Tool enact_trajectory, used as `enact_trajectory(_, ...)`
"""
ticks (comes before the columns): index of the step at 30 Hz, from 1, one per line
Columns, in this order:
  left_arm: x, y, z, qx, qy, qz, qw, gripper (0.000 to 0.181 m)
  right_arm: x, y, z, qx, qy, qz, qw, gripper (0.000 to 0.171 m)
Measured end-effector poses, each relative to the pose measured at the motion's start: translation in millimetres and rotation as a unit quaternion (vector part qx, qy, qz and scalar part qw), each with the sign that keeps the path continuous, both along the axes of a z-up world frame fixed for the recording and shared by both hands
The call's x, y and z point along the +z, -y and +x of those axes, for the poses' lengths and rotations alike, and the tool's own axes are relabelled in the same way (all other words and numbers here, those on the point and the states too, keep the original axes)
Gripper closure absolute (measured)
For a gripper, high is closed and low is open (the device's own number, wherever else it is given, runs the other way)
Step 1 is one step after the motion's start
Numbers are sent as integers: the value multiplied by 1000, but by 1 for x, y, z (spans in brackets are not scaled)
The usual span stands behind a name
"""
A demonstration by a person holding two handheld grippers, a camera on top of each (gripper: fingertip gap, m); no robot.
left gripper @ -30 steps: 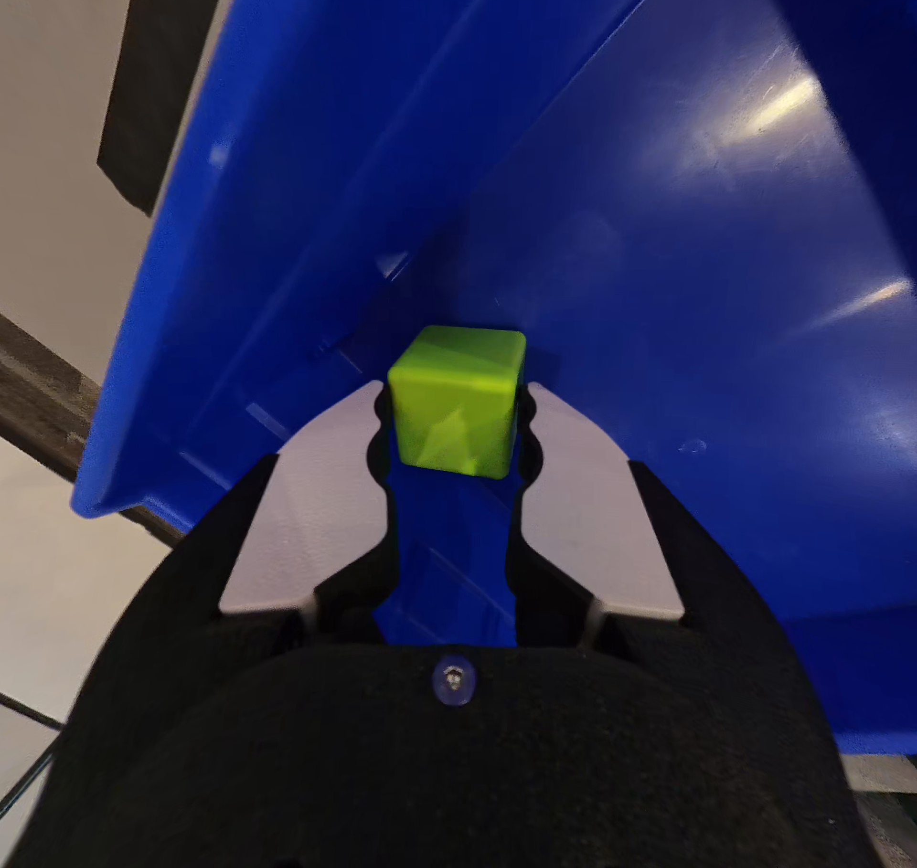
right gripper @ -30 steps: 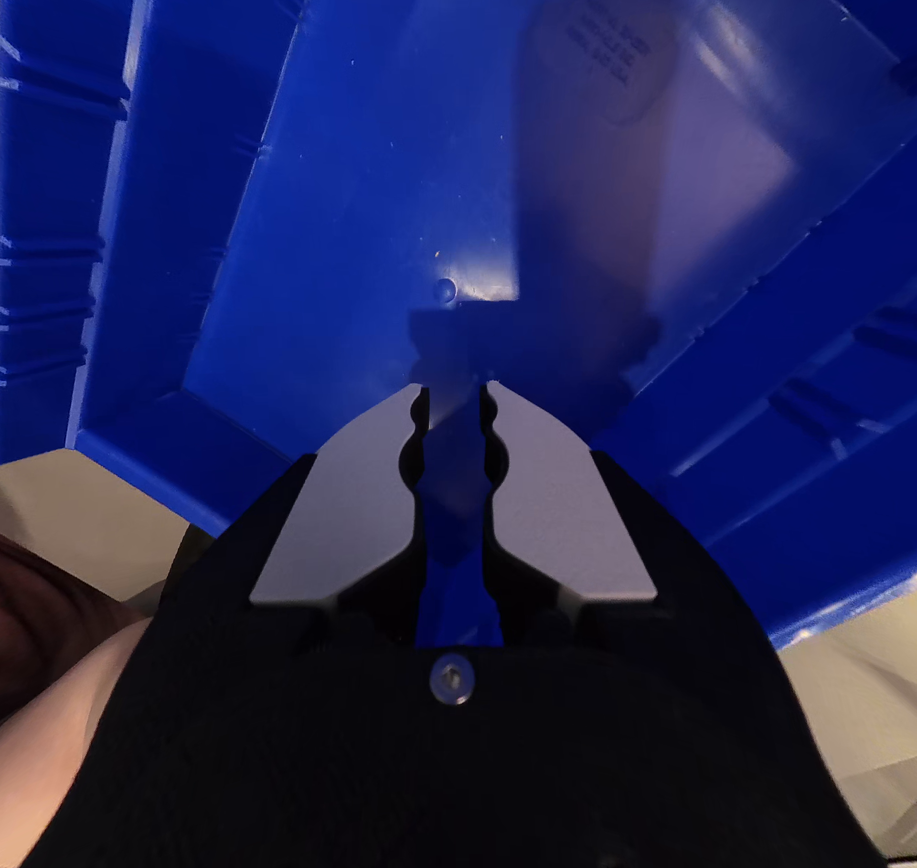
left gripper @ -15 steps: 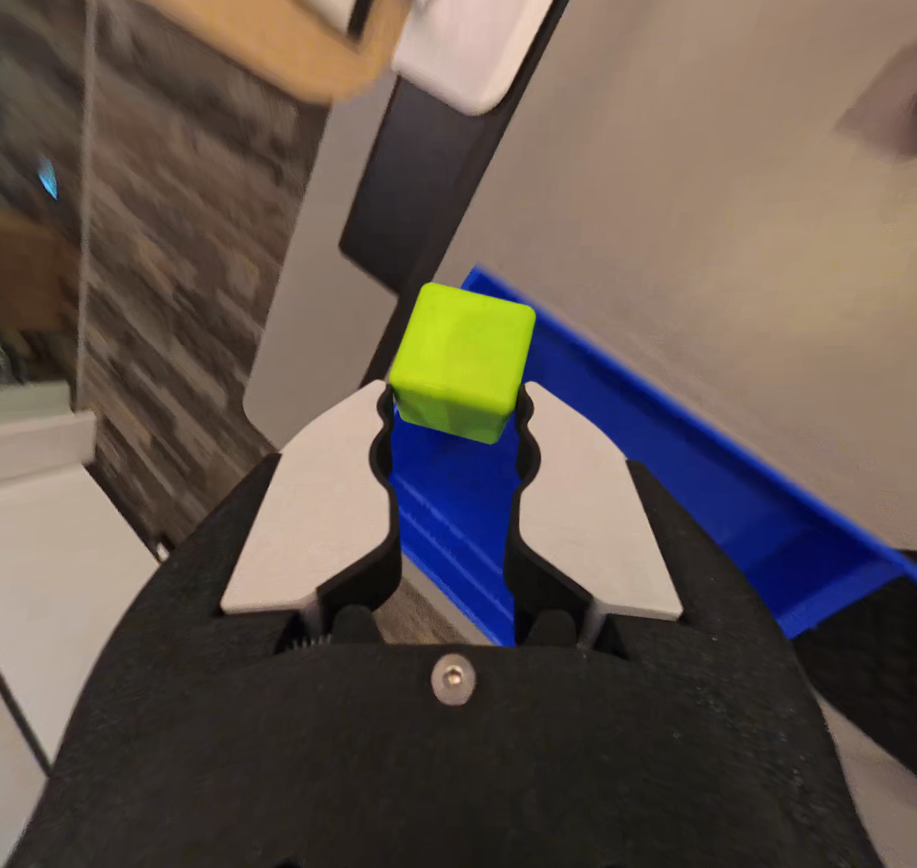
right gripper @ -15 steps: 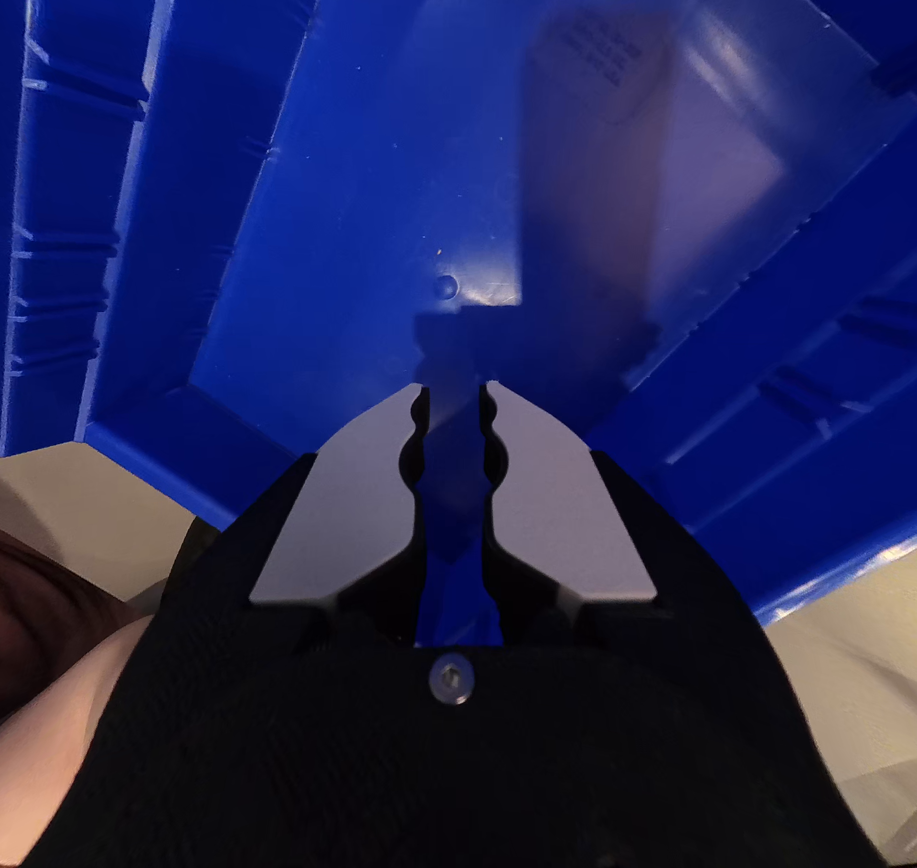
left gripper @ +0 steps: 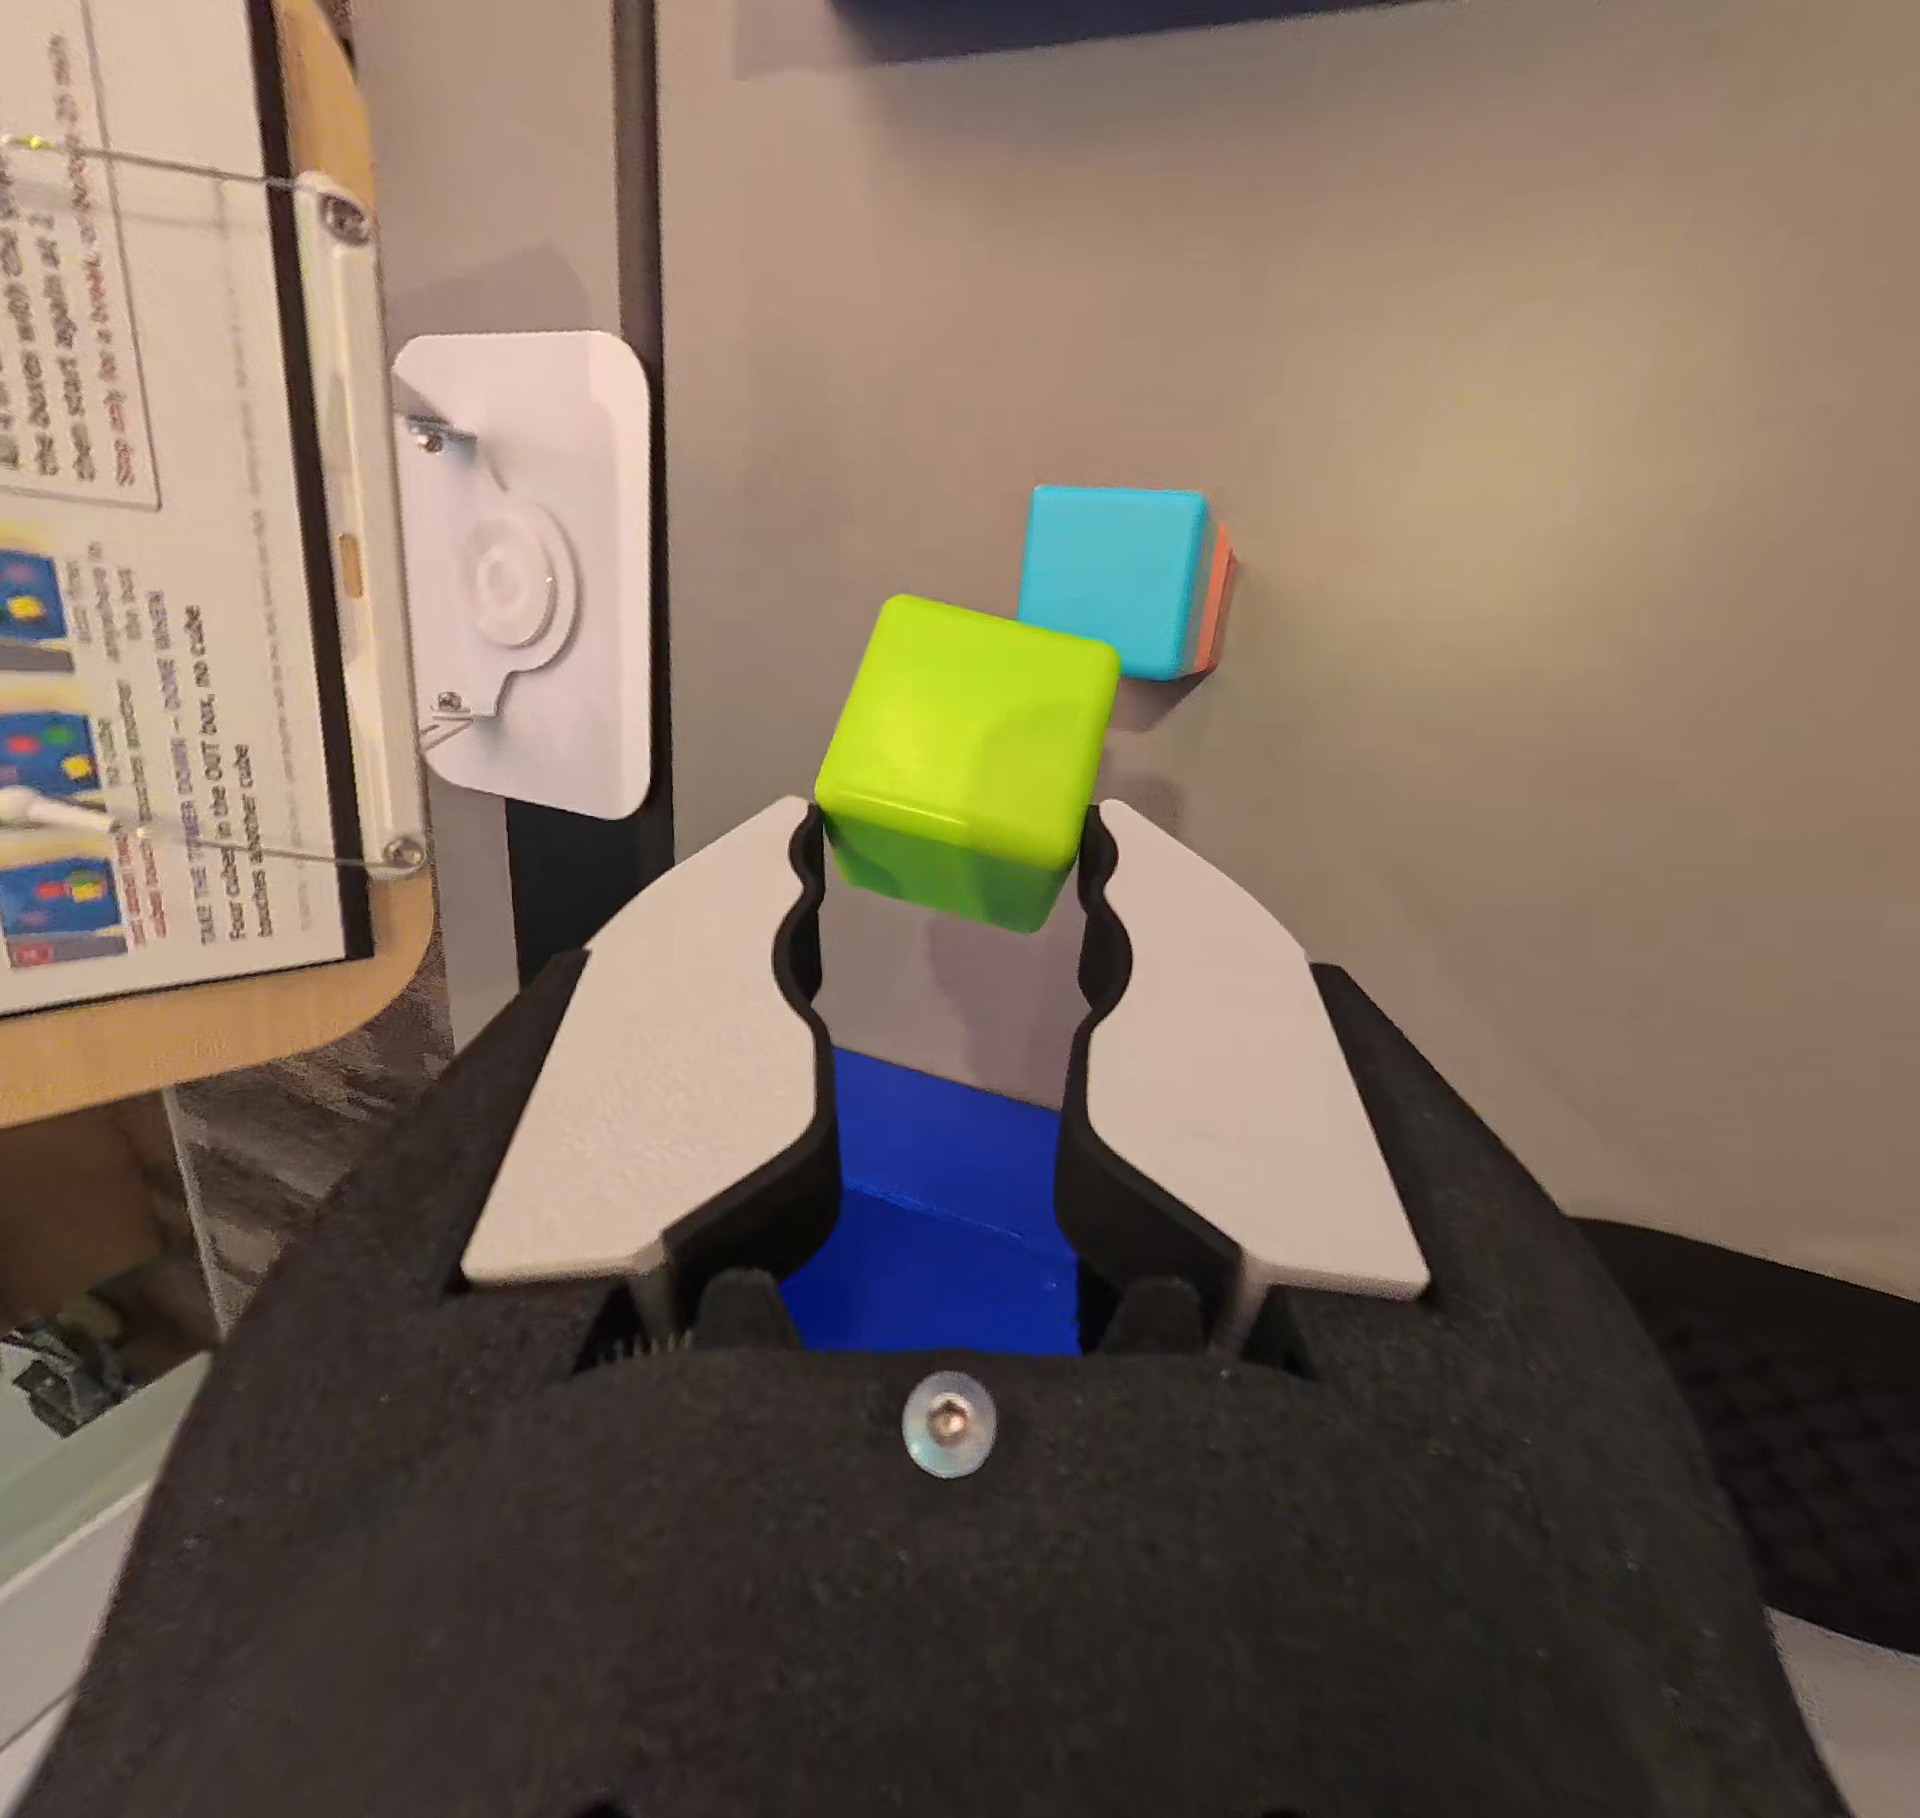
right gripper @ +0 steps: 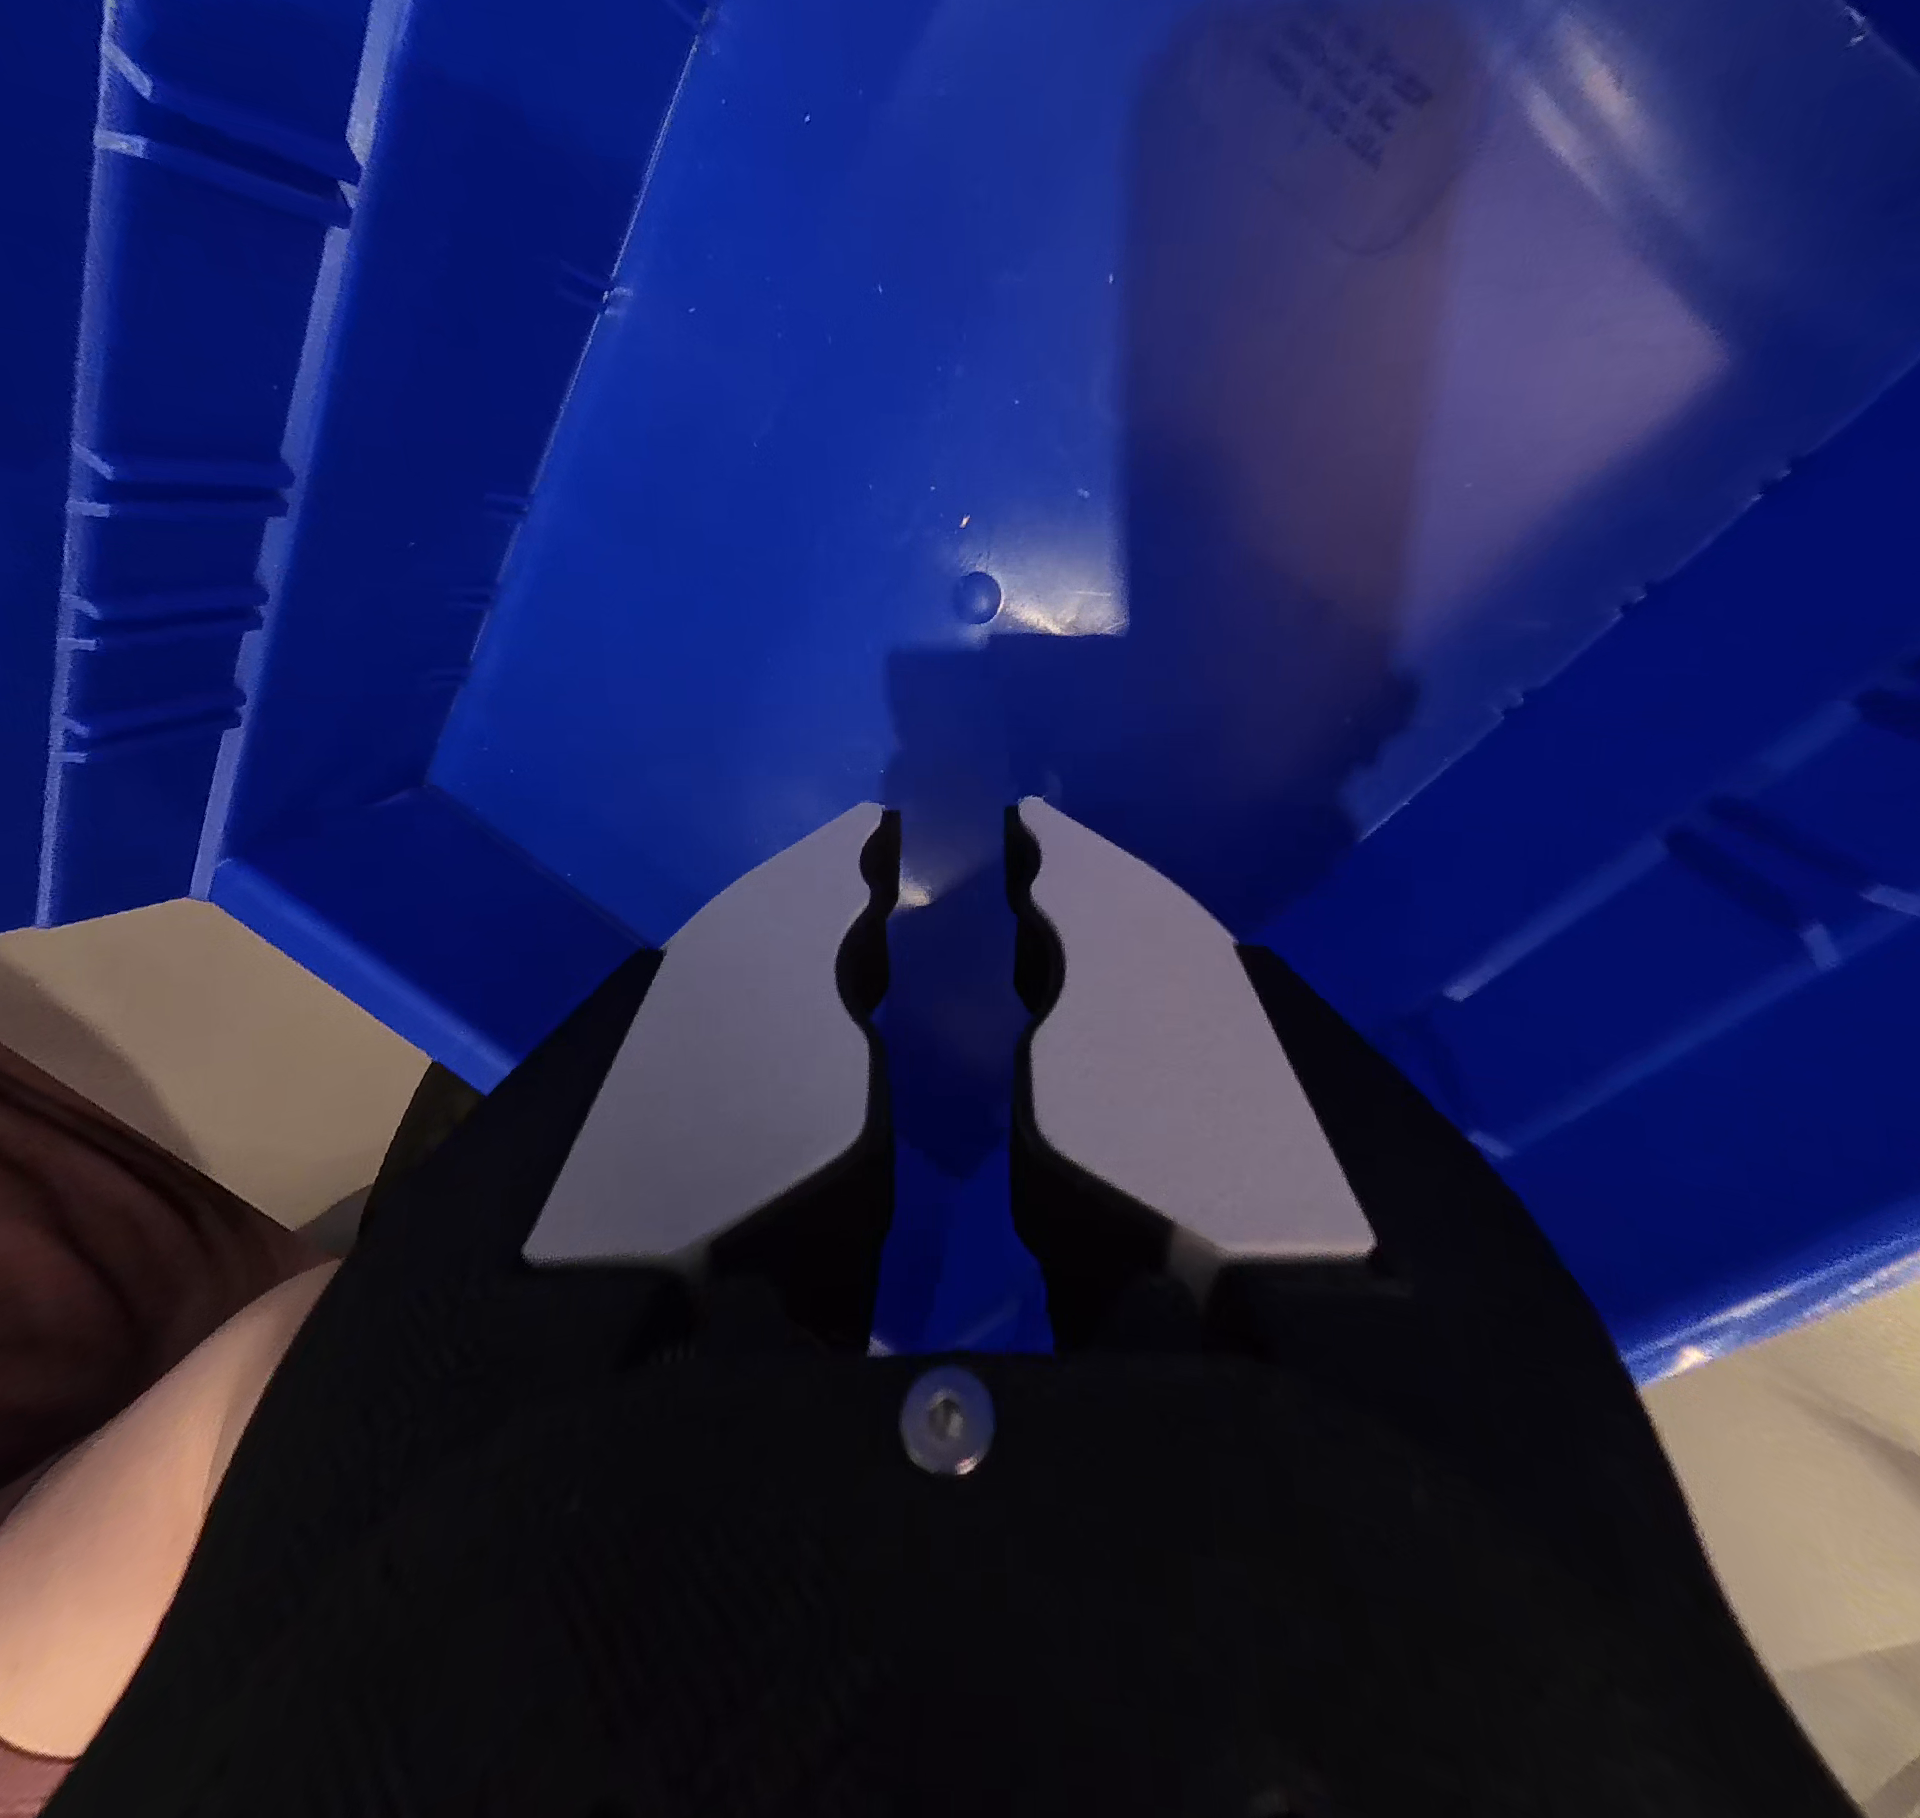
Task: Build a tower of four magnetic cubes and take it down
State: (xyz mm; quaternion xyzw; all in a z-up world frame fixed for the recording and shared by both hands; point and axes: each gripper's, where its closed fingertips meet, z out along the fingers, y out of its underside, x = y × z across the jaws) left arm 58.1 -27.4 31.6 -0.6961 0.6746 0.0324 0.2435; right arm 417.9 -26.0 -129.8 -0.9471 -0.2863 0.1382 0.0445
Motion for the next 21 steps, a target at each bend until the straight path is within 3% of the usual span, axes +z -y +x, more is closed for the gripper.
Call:
enact_trajectory(5, -4, 9, 26, -16, 10, -20, 1000, 134, -1, 2, 0, -2, -5, -7, 1000, 150)
enact_trajectory(10, -5, 18, 51, 0, 101, -56, 993, 134, 0, 3, 1, -3, -14, -7, 1000, 150)
enact_trajectory(14, -15, 22, 57, 10, 175, -89, 980, 135, 2, 3, 1, -5, -20, -4, 1000, 151)
enact_trajectory(21, -37, 11, 47, 33, 197, -108, 974, 135, 2, 4, -1, -1, -19, -7, 1000, 152)
